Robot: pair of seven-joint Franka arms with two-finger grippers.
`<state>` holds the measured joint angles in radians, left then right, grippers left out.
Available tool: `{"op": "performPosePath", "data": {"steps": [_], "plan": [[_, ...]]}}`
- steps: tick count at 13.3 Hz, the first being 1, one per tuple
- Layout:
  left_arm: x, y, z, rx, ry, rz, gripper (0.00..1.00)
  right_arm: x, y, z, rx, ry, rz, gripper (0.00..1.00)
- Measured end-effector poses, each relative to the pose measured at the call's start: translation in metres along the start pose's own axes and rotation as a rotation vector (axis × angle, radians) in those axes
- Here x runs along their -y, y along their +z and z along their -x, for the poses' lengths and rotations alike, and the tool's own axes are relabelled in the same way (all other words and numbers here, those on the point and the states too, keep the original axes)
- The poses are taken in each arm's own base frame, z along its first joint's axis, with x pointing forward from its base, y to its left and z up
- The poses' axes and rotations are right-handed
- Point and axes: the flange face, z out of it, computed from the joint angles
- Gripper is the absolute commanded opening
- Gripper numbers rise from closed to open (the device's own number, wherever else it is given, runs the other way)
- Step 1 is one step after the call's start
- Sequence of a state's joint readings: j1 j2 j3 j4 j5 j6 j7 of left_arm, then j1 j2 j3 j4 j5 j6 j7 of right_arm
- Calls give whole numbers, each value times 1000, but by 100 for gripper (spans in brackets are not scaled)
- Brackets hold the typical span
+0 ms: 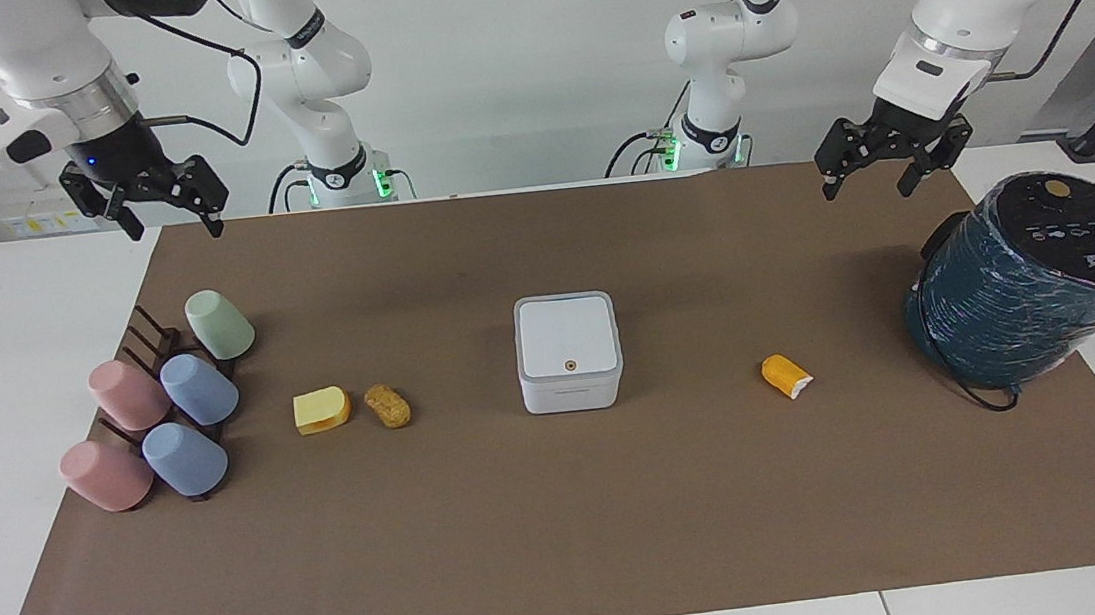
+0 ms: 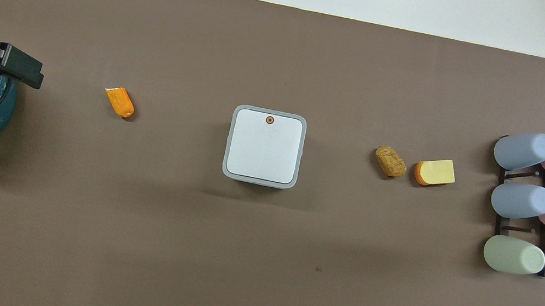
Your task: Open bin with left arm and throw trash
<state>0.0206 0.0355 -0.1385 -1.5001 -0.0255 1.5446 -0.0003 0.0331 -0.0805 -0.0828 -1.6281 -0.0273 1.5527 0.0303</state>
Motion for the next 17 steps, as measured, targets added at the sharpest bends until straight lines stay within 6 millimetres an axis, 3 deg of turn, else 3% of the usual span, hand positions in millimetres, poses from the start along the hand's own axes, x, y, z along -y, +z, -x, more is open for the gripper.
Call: {"op": "performPosePath", "data": {"steps": [10, 17], "plan": [[-4, 4, 0, 6, 7, 0, 100, 1, -2, 1, -8, 35, -9, 100], [-34, 11, 1, 4, 42, 0, 100, 1, -2, 0, -15, -20, -9, 100]]}}
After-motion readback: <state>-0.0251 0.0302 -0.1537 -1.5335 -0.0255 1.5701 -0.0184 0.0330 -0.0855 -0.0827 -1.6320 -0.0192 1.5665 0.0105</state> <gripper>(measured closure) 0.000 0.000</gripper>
